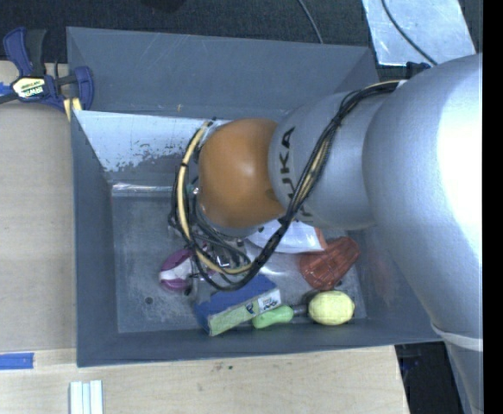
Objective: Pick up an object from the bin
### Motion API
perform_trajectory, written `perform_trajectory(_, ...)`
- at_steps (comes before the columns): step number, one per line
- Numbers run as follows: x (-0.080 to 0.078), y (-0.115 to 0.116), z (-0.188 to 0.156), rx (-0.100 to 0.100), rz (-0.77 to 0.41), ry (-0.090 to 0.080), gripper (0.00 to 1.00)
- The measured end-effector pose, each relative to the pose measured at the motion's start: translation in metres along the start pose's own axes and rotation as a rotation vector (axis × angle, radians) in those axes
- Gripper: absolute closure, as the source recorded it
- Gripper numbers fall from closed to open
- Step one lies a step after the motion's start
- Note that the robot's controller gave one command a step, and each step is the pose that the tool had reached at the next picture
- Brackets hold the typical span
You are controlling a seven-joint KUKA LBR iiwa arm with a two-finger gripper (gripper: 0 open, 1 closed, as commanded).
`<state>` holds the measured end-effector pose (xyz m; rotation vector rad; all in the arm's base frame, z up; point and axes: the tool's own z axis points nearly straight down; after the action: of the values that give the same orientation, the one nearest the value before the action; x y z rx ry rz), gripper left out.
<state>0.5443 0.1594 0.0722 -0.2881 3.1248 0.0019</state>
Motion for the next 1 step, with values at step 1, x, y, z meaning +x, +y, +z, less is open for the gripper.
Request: perform_trajectory(1, -0.0044, -0.0131, -0.0672, -0.004, 0.009, -0.007, 0.00)
